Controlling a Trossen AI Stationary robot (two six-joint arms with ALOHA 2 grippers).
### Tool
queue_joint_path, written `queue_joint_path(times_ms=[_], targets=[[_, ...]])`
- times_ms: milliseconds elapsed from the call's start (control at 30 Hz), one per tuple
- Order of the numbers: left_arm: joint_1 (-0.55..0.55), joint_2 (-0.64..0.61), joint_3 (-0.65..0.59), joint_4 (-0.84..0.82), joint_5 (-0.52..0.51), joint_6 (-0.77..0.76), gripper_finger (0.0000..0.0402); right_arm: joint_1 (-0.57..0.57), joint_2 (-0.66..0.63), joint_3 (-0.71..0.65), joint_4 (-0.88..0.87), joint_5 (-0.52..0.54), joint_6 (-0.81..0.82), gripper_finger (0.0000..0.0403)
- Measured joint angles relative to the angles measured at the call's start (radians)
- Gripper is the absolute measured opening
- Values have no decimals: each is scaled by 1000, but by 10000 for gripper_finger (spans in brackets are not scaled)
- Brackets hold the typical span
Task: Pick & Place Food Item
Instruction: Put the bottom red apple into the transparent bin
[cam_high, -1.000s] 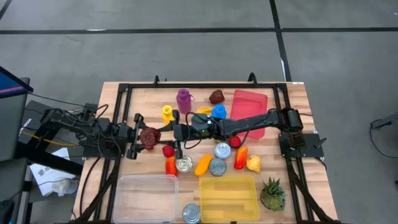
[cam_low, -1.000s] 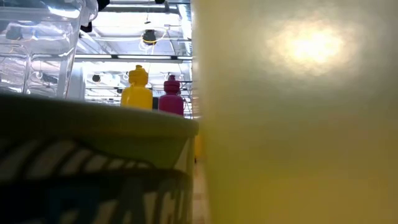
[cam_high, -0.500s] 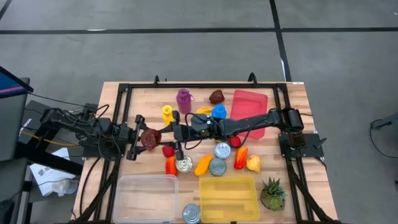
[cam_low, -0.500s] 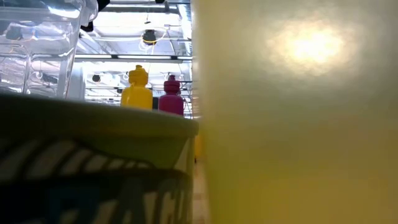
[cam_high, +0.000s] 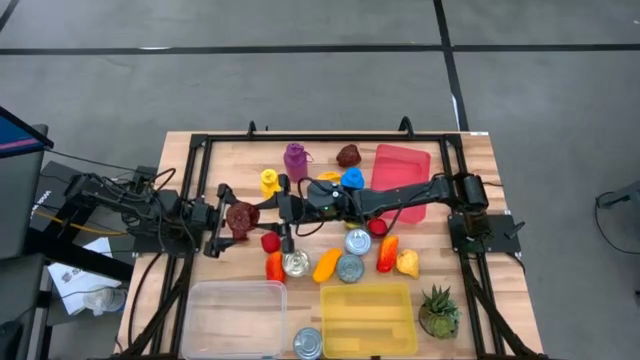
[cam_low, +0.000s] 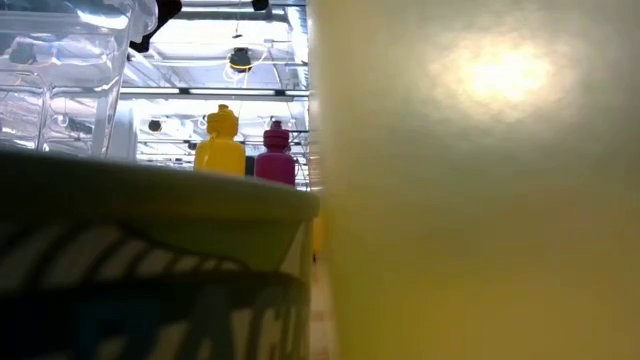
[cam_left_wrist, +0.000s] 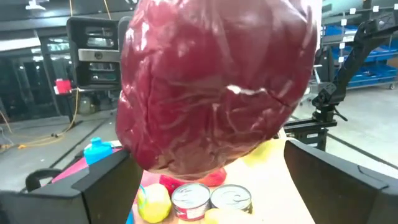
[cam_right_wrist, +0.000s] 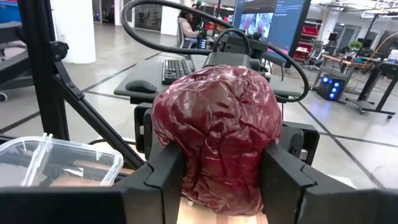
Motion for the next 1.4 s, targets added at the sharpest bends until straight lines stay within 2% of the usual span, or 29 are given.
queue_joint_path(times_ms=[267,567,733,933,1200,1400], targets=[[-1,-3,0,-1,7,78,362,43,0,-1,8,24,-26,152],[-2,-47,21,-33,-46,152,363,70,3,-2,-3,65,-9,151],[-4,-48,31,-77,-39,133,364,80,3,-3,-14,99,-16,151],[-28,20,32,-10,-22,100,363,72,3,-3,-11,90,-11,151],[-33,185,39,240,28,92,362,50,12,-8,-87,84,7,146],[-31,223,37,243,22,99,336,53,10,-7,-76,95,0,146]])
